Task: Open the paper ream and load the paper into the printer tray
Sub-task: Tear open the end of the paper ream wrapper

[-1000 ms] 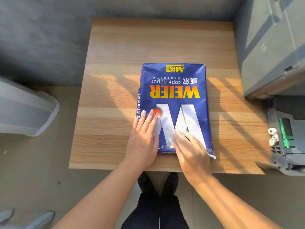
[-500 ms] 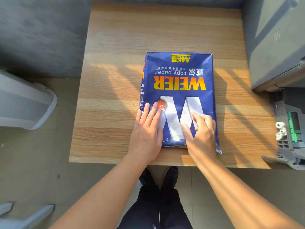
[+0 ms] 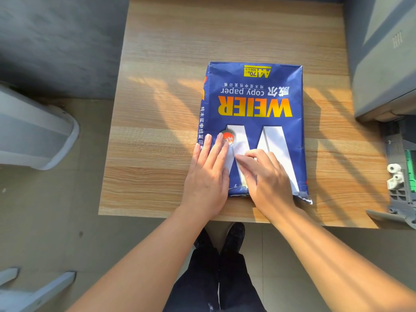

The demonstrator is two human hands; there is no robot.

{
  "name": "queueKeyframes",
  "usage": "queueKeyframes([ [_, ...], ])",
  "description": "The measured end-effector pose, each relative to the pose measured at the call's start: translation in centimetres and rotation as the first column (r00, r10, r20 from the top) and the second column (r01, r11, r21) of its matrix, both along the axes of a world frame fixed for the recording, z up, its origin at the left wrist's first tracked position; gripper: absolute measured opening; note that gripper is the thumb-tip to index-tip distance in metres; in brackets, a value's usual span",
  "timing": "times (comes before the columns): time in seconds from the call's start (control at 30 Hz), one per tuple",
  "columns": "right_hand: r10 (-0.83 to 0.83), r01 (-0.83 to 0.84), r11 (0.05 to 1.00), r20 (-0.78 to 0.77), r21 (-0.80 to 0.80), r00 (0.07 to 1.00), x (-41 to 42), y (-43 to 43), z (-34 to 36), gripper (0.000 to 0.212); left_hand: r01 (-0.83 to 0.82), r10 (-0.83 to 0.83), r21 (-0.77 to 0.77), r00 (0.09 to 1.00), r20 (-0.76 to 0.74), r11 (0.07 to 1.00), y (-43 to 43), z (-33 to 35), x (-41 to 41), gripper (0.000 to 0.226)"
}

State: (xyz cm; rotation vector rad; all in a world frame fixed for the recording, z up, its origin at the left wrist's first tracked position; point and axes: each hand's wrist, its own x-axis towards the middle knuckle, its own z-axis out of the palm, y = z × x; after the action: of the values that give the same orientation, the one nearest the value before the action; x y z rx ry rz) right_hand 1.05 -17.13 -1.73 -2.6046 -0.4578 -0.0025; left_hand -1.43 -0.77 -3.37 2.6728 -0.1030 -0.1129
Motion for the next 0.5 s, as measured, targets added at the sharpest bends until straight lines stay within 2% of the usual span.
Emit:
queueKeyframes([
  [0.27, 0.154, -0.154, 0.988, -0.011, 0.015, 0.988, 1.4, -1.4, 0.2, 0.006, 0.006, -0.006, -0.013, 1.0, -0.026, 1.0, 0.2, 0.4, 0.1, 0.056],
  [0.5, 0.198, -0.198, 0.98, 0.009, -0.009, 0.98, 1.8, -2.0, 0.1, 0.012, 0.012, -0.012, -0.026, 1.0, -0.017, 1.0, 0.3, 0.2, 0.1, 0.056],
])
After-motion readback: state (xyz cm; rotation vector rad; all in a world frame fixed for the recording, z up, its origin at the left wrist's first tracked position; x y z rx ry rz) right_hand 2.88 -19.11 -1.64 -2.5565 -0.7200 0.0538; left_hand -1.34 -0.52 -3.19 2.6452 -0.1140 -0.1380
